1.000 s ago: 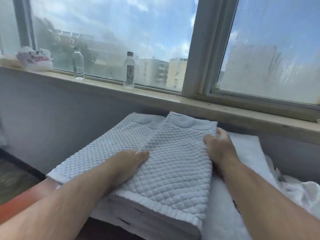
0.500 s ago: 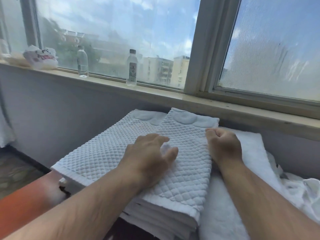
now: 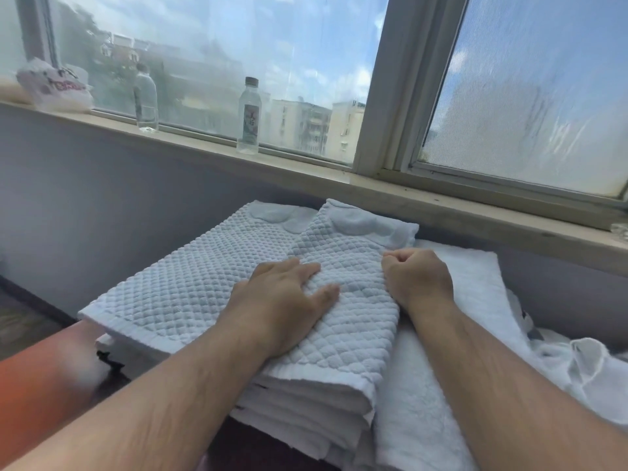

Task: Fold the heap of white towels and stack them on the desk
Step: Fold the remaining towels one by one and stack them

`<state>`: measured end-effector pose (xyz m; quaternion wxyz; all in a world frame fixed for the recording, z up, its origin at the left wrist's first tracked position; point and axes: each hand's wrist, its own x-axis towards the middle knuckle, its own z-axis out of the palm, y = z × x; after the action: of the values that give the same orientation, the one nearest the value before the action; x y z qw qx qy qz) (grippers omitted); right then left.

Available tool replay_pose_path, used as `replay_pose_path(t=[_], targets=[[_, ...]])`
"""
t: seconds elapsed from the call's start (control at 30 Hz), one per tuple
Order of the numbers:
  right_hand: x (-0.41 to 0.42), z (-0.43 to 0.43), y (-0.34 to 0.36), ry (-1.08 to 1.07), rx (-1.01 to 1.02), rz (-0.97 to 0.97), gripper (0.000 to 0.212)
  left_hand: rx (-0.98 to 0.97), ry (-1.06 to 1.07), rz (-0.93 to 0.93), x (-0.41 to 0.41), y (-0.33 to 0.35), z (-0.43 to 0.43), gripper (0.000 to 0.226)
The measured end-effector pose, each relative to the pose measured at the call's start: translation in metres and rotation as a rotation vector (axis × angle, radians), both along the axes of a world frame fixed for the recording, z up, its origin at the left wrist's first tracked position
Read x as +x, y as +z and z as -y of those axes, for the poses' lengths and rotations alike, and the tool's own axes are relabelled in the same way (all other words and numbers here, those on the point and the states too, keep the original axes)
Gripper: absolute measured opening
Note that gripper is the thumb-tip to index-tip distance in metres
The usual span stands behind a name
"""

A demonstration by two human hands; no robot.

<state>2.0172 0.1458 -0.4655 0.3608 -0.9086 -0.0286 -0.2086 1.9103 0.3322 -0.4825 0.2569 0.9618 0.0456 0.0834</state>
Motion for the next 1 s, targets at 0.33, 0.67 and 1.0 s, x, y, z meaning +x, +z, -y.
replay_pose_path(t=[0.33, 0.67, 1.0], targets=[[-0.102, 0.017, 0.007, 0.247, -0.402, -0.113, 0.033, 0.146, -0.061, -0.008, -0.075, -0.006, 0.011, 0.062], [-0.259, 0.137, -0.019, 0.279, -0.248, 0.130, 0.030, -0.066, -0.305, 0.170, -0.177, 0.013, 0.123, 0.049], [-0.338, 0.329, -0.047, -0.213, -0.023, 0.162, 0.028, -0.175, -0.577, 0.148, -0.184, -0.013, 0.289, 0.034]])
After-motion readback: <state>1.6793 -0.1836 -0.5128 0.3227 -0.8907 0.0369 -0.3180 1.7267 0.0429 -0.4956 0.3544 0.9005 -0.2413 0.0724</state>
